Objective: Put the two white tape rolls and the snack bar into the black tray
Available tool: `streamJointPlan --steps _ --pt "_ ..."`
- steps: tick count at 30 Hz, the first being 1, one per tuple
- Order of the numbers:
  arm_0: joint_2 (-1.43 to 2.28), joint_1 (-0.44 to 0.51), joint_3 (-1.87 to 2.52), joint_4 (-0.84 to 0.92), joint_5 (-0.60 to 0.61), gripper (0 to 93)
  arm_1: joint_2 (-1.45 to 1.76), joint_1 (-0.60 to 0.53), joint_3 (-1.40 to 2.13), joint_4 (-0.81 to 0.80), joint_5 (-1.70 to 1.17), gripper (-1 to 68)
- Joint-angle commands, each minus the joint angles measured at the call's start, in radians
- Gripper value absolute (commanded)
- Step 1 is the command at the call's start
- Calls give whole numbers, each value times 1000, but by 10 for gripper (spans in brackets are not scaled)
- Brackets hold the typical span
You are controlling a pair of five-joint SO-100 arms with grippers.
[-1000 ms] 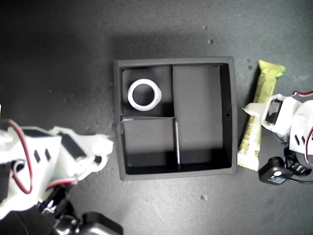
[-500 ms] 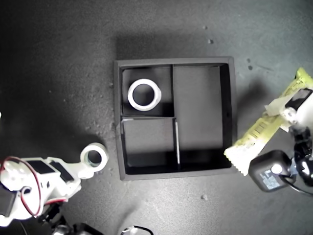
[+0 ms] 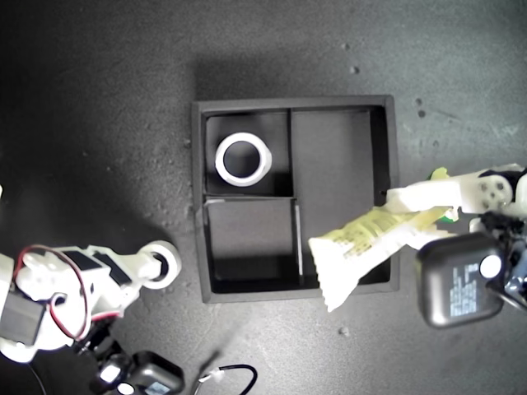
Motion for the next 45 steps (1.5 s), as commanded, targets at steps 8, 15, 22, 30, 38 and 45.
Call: streamJointPlan --steps 8,15,22,30,38,45 --pt "-9 20 -3 -133 11 105 41 78 31 -155 -413 -5" --pt "-57 5 18 -130 -11 104 38 26 46 -302 -1077 -4" --pt "-155 8 0 -132 -48 101 31 6 239 -390 -1373 -3" --pt "-167 34 -3 -132 -83 98 28 9 371 -479 -1496 -2" --pt "-114 34 -48 -46 -71 98 5 12 321 -517 -1509 -2" --pt "-91 41 -109 44 -58 93 -109 18 212 -535 -1506 -2"
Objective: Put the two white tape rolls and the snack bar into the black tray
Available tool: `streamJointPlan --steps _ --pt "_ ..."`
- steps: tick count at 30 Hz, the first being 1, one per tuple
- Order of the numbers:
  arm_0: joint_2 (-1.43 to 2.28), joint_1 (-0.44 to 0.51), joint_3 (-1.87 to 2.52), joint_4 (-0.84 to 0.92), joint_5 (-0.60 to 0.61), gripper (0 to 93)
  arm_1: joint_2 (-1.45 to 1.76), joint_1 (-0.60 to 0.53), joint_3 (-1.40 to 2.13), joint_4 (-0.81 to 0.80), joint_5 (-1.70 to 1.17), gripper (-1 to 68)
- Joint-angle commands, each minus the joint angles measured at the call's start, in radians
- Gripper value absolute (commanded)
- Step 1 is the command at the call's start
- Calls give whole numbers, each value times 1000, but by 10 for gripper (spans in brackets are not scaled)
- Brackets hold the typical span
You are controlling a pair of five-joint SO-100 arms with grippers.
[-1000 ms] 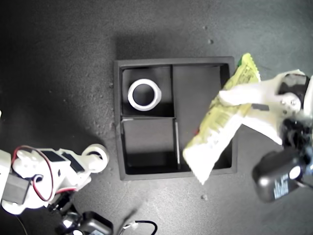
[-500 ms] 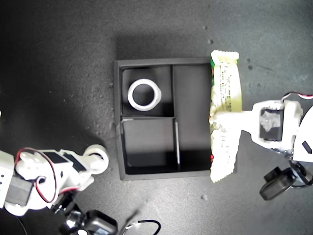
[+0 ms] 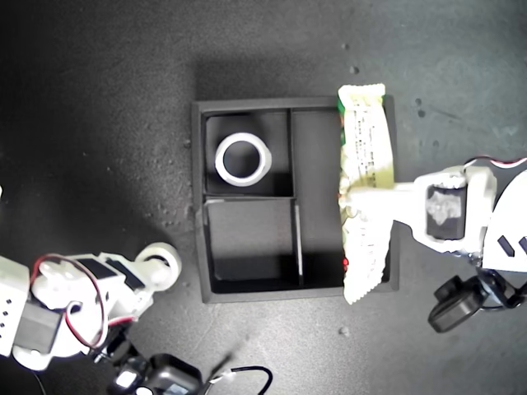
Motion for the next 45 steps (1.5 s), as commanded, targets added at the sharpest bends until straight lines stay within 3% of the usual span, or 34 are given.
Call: streamJointPlan --steps 1,14,22,28,35,41,45 --pt "26 17 -26 26 3 92 -25 11 -77 -23 -8 -2" --pt "123 12 -63 54 81 83 -35 9 -91 20 -25 -3" --pt "112 2 3 58 34 86 -38 63 -43 -34 12 2" --pt "104 8 15 58 20 86 -38 80 -44 6 12 88" --pt "57 8 18 37 17 89 -28 83 -97 160 -23 138" --pt "-38 -3 12 -6 -2 75 -20 37 -348 367 95 135" --pt "20 -25 57 -2 -23 6 -20 -17 -574 416 331 -2"
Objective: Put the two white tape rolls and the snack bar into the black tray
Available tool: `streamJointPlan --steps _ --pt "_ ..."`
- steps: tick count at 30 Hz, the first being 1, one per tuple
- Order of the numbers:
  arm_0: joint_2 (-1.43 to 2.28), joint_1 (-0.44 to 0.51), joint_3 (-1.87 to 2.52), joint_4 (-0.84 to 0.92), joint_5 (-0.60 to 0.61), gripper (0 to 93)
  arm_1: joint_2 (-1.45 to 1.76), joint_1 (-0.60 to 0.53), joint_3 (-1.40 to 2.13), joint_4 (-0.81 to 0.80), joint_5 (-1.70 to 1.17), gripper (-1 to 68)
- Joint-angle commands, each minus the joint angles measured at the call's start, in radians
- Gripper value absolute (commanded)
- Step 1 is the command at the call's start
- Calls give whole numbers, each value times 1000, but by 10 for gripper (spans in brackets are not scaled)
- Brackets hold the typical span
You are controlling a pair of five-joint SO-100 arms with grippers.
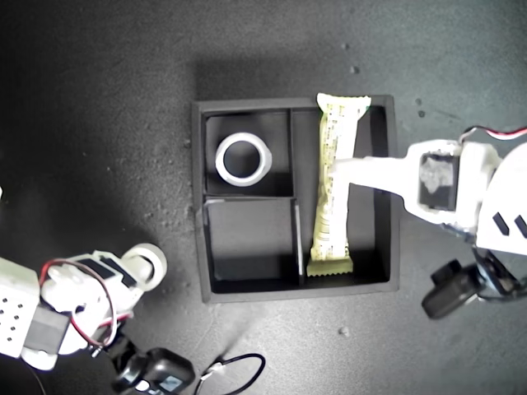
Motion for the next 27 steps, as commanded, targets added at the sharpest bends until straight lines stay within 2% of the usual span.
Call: streamJointPlan --steps 1,6,10,14,17,27 --pt "92 -34 23 2 -9 1 23 -35 -218 44 279 -2" --pt "259 -110 -35 40 126 1 23 -11 -396 337 907 -3" --pt "249 -183 -176 21 258 2 26 -9 -359 414 1157 -4" --pt "155 -239 -307 -61 357 2 26 -6 -284 420 1215 -4" --pt "57 -261 -368 -124 377 2 26 -8 -253 420 1220 -4" --pt "-78 -210 -425 -110 310 29 26 -14 -261 462 1215 -4"
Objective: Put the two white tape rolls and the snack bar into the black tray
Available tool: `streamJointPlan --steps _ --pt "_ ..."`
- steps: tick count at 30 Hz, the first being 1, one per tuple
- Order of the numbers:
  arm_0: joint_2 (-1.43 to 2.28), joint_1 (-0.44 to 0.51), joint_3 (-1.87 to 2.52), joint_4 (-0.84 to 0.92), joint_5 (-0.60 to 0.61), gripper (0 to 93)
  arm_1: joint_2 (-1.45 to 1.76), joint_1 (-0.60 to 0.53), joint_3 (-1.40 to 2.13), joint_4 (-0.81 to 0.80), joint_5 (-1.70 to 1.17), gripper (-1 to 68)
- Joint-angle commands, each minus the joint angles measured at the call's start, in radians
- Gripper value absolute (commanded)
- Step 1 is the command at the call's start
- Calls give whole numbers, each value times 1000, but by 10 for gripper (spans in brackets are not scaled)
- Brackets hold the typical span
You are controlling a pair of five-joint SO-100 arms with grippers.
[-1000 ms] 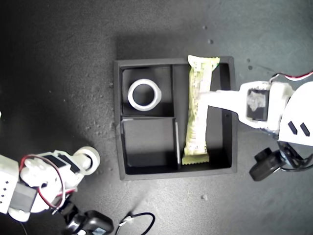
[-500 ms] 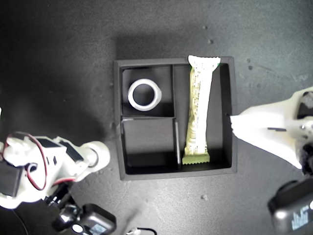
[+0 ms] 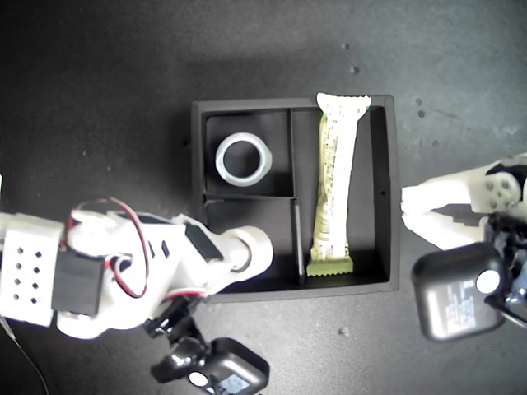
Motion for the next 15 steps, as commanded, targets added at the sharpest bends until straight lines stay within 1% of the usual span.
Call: streamJointPlan --steps 1,5,10,12,14,15 --pt "5 34 -61 26 -32 56 26 6 -29 12 0 -4" --pt "-5 55 -104 78 -52 137 26 11 -38 41 20 -4" --pt "20 61 -106 95 -51 145 26 12 -40 57 32 -4" --pt "63 48 -121 199 -57 98 26 18 -60 104 41 -4" --pt "201 5 -58 314 -71 20 29 41 -140 256 61 -4" --pt "304 -23 17 336 -71 2 29 57 -198 360 69 -4"
